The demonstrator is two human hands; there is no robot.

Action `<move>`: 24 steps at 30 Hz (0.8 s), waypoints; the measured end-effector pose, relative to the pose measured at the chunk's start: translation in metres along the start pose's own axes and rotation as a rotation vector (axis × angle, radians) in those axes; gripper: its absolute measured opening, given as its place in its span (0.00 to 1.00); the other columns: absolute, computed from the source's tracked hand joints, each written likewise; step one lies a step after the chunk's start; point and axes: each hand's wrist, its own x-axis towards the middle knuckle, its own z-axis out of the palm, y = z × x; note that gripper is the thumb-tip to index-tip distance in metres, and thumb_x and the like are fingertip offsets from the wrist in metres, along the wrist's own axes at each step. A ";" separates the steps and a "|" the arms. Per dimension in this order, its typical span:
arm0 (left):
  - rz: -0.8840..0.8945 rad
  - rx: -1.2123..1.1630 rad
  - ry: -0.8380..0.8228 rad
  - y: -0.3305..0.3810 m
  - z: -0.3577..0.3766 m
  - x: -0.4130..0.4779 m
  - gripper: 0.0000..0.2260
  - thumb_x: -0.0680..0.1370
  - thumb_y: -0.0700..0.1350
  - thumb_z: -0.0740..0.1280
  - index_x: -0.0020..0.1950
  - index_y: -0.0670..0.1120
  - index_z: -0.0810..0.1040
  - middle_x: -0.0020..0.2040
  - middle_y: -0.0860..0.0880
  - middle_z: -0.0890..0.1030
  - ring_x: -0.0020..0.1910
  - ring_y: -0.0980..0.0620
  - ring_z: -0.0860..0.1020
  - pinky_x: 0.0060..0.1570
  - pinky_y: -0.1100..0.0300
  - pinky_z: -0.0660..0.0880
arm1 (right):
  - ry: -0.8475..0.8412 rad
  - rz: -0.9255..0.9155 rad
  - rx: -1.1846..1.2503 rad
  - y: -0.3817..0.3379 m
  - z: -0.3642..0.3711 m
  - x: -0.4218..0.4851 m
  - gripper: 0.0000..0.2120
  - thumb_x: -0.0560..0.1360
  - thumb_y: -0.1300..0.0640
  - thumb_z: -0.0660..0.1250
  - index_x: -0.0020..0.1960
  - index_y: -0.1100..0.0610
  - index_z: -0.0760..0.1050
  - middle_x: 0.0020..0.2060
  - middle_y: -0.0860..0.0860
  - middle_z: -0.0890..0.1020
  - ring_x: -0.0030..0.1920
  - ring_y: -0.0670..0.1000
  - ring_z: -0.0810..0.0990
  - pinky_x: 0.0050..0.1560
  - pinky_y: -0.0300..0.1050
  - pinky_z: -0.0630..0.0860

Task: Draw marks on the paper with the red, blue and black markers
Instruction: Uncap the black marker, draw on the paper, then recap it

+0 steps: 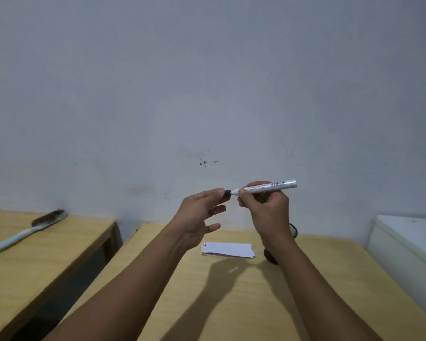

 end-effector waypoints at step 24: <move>0.547 0.289 -0.016 0.047 0.050 -0.051 0.04 0.74 0.40 0.75 0.48 0.43 0.87 0.43 0.48 0.88 0.46 0.54 0.85 0.50 0.63 0.79 | -0.085 0.268 0.256 -0.069 -0.031 -0.015 0.07 0.76 0.54 0.73 0.47 0.58 0.84 0.40 0.51 0.85 0.37 0.48 0.77 0.41 0.44 0.73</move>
